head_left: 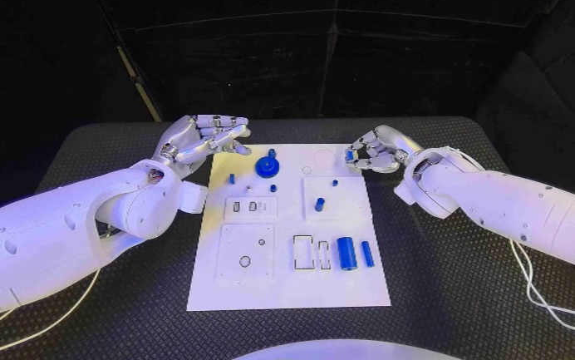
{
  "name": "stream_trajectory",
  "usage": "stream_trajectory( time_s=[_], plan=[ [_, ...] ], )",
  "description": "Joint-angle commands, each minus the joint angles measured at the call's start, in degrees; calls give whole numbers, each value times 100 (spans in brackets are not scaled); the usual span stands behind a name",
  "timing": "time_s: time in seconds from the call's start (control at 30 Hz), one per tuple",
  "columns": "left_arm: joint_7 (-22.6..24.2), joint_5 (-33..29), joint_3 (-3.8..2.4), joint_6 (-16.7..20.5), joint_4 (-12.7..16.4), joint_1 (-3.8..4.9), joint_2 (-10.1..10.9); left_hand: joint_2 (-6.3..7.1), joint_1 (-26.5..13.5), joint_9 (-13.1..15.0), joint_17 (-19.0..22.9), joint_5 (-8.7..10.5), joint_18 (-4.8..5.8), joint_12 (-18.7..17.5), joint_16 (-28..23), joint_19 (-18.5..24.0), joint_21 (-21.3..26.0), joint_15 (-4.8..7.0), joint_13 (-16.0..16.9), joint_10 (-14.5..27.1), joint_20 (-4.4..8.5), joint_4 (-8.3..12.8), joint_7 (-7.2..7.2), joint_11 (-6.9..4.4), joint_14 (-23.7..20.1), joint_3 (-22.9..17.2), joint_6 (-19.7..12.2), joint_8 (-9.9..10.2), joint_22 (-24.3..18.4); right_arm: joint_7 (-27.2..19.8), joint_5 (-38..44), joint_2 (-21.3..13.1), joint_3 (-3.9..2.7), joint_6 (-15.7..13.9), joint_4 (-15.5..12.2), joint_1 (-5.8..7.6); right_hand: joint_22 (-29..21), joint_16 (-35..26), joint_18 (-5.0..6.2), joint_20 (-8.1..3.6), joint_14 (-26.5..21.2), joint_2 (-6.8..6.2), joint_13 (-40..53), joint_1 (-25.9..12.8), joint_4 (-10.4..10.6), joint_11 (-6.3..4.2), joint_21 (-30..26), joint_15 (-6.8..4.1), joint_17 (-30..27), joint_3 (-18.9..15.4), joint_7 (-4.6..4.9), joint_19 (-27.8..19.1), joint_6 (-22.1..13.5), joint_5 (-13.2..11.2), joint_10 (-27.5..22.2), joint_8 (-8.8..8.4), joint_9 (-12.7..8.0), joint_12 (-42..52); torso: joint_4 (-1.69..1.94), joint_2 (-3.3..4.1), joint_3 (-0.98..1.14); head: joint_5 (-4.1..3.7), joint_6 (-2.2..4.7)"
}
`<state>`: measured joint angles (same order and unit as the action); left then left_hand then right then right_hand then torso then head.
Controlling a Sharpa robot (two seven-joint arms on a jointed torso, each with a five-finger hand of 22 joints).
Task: Assemble the parts on the task board
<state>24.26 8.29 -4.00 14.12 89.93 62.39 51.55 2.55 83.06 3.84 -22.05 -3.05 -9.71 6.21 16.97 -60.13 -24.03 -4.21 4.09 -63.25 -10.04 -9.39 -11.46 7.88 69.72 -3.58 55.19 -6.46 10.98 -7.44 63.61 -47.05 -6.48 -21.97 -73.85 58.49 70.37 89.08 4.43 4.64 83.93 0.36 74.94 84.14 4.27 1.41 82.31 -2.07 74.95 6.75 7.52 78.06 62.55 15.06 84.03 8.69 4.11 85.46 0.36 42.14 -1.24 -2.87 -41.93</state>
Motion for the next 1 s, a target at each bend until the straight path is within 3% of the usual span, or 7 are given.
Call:
stream_trajectory(
  time_s=[0.03,0.17,0.4,0.5,0.6,0.83,1.0],
  plan=[
    [23,11,-5,-59,7,7,6,-51,28,1,-6,22,-67,-26,-19,35,18,8,7,-27,-14,46,-10,4,-35,-3,44,35,-7,67,-241,-63,-5,-275,-241,12,-9,21,-42,-50,560,104,971,29,-8,-22,33,-38,1277,48,-182,-10,214,31,257,80,111,9,0,-6,-6,9,5],
    [11,11,-5,-88,-9,7,-5,-56,32,0,-17,22,-67,-33,-28,37,20,7,6,-28,-15,53,-13,7,-36,1,44,43,-9,420,-112,-128,-6,-260,-709,14,-28,18,-39,-56,558,100,961,32,-36,-18,24,-39,1269,72,-175,-24,188,9,248,66,111,-2,19,-19,-12,16,14],
    [0,11,-4,-97,-97,7,-48,-56,32,0,-18,22,-67,-35,-30,38,20,6,6,-27,-15,54,-12,7,-37,2,44,45,-9,1373,719,27,-4,-317,-1439,15,-51,14,-35,-60,555,125,943,35,-80,-18,14,-39,1257,126,-177,-40,198,-74,236,70,124,-21,26,-104,-35,84,-51],
    [0,11,-4,-88,-135,7,-71,-61,22,0,-23,23,-67,-37,-34,39,21,5,6,-29,-17,48,-13,8,-36,8,46,47,-10,1666,1094,179,1,-241,-1619,15,-50,11,-36,-62,554,114,937,5,-89,-18,13,-40,1248,134,-177,-40,202,-137,231,72,132,-29,33,-140,-50,112,-78],
    [-1,11,-4,-85,-172,8,-101,-63,18,0,-25,23,-66,-38,-36,39,22,4,6,-30,-17,46,-14,8,-36,10,47,48,-10,1837,1440,366,29,-108,-1685,14,-62,8,-33,-62,552,86,939,-41,-92,-17,7,-40,1242,130,-176,-48,197,-213,233,68,137,-28,40,-173,-57,174,-97],
    [-11,11,-3,-85,-277,9,-178,-67,7,0,-31,23,-66,-40,-40,39,23,3,7,-33,-18,40,-14,9,-35,16,50,50,-11,2180,2084,832,210,164,-1657,15,-57,10,-34,-63,554,72,945,-77,-88,-17,9,-40,1249,127,-176,-45,196,-243,237,66,140,-25,45,-234,-74,338,-158],
    [-15,11,-3,-82,-319,11,-215,-68,5,1,-32,23,-66,-40,-40,39,23,3,7,-34,-18,39,-14,9,-34,18,50,51,-11,2419,2414,1142,266,430,-1547,15,-19,14,-41,-63,556,51,947,-86,-101,-21,24,-42,1258,127,-184,-21,211,-249,239,73,146,-23,56,-244,-85,379,-195]
  ],
)
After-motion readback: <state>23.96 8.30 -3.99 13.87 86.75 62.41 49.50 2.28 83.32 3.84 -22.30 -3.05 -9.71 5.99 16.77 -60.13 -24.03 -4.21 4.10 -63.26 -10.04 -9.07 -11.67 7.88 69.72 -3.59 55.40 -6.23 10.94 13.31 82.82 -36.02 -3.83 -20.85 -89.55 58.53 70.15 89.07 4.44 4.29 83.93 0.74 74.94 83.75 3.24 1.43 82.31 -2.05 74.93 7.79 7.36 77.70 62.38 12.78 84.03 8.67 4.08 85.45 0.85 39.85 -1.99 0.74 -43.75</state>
